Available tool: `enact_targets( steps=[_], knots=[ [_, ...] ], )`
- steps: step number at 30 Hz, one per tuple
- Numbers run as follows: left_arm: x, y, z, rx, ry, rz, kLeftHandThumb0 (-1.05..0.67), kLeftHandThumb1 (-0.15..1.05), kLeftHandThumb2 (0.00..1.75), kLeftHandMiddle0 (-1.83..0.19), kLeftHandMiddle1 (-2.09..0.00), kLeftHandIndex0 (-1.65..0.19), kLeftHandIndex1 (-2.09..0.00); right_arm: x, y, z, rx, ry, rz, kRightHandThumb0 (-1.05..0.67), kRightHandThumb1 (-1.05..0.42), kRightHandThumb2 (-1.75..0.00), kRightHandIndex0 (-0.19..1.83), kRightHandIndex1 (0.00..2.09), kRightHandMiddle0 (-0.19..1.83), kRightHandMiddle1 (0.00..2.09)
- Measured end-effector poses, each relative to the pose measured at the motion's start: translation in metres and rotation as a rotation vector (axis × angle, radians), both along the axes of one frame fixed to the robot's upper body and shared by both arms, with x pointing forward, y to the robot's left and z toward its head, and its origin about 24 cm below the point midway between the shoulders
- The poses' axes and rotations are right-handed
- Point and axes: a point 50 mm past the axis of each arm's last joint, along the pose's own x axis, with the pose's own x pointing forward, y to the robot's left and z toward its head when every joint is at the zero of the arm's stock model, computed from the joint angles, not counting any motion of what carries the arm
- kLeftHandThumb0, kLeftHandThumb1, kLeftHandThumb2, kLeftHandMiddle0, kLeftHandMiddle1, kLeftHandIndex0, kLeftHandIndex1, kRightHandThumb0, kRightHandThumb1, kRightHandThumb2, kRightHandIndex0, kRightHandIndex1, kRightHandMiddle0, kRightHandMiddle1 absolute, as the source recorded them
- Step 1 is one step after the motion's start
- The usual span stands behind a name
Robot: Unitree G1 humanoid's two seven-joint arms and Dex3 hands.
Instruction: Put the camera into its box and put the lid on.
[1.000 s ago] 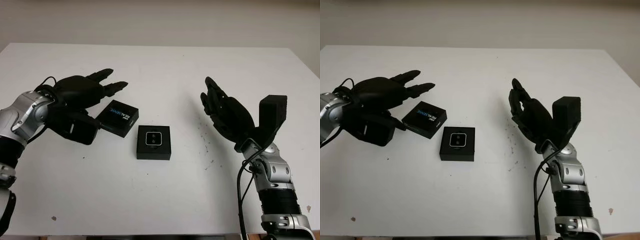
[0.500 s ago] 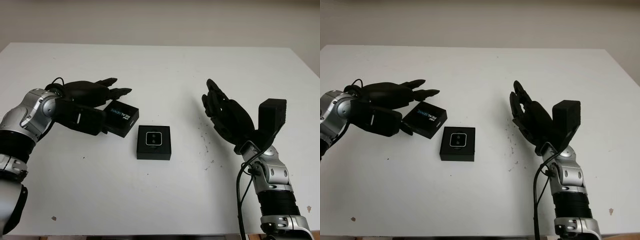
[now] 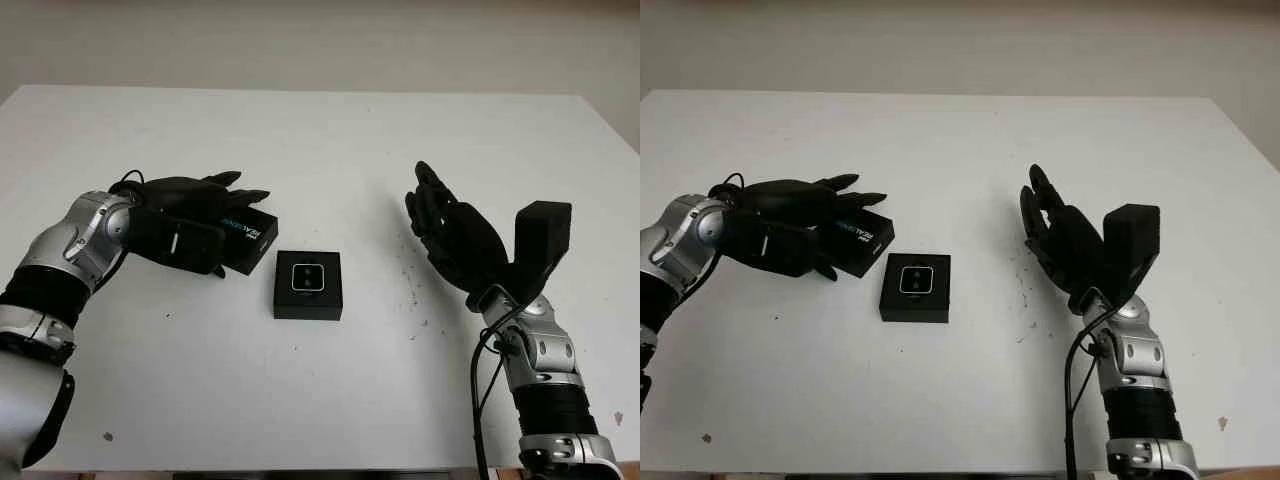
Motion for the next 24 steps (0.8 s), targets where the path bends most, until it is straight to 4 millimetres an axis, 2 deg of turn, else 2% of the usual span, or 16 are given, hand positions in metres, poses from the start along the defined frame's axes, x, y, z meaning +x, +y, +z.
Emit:
enact_targets(
  steps=[5,10,11,12,15,17,20,24],
  knots=[
    [0.0006,-0.0027,-0.0006,0.011,-0.026,-0.024,-0.29,0.85,0.06,-0.15,-0.10,-0.12,-0.11,-0.0007,-0.0003,-0.0009,0.001,0.002,-0.001,-0.66,-1.05,-0.63,-0.19,0.00,-0.19,0.00],
    [-0.0003,-0.0068,-0.0016,0.061,-0.105,-0.092,-0.25,0.90,0.07,-0.41,-0.22,-0.34,-0.22,-0.0009,-0.0004,-0.0012,0.002,0.004,-0.004,-0.67,-1.05,-0.61,-0.19,0.00,-0.19,0.00],
    [-0.0005,-0.0067,-0.0021,0.060,-0.112,-0.098,-0.24,0.92,0.06,-0.42,-0.31,-0.36,-0.26,-0.0009,-0.0005,-0.0014,0.002,0.005,-0.004,-0.67,-1.05,-0.61,-0.19,0.00,-0.19,0.00],
    [-0.0007,-0.0061,-0.0028,0.054,-0.115,-0.101,-0.22,0.93,0.06,-0.35,-0.58,-0.34,-0.40,-0.0010,-0.0005,-0.0015,0.002,0.006,-0.004,-0.67,-1.05,-0.61,-0.19,0.00,-0.19,0.00],
    [-0.0002,-0.0048,-0.0034,0.042,-0.109,-0.101,-0.19,0.97,0.06,-0.26,-1.05,-0.23,-0.83,-0.0010,-0.0003,-0.0017,0.002,0.006,-0.003,-0.66,-1.05,-0.62,-0.19,0.00,-0.19,0.00],
    [0.0002,-0.0040,-0.0034,0.033,-0.105,-0.097,-0.18,0.98,0.06,-0.29,-1.22,-0.21,-0.94,-0.0011,-0.0003,-0.0017,0.002,0.006,-0.002,-0.66,-1.05,-0.62,-0.19,0.00,-0.19,0.00],
    [0.0004,-0.0027,-0.0037,0.026,-0.094,-0.090,-0.15,0.99,0.06,-0.33,-1.30,-0.23,-1.00,-0.0011,-0.0002,-0.0017,0.002,0.006,0.000,-0.67,-1.05,-0.62,-0.19,0.00,-0.19,0.00],
    [-0.0002,-0.0031,-0.0038,0.021,-0.090,-0.099,-0.16,0.99,0.06,-0.32,-1.26,-0.29,-1.04,-0.0013,-0.0001,-0.0020,0.002,0.007,0.002,-0.66,-1.05,-0.61,-0.19,0.00,-0.19,0.00]
  ],
)
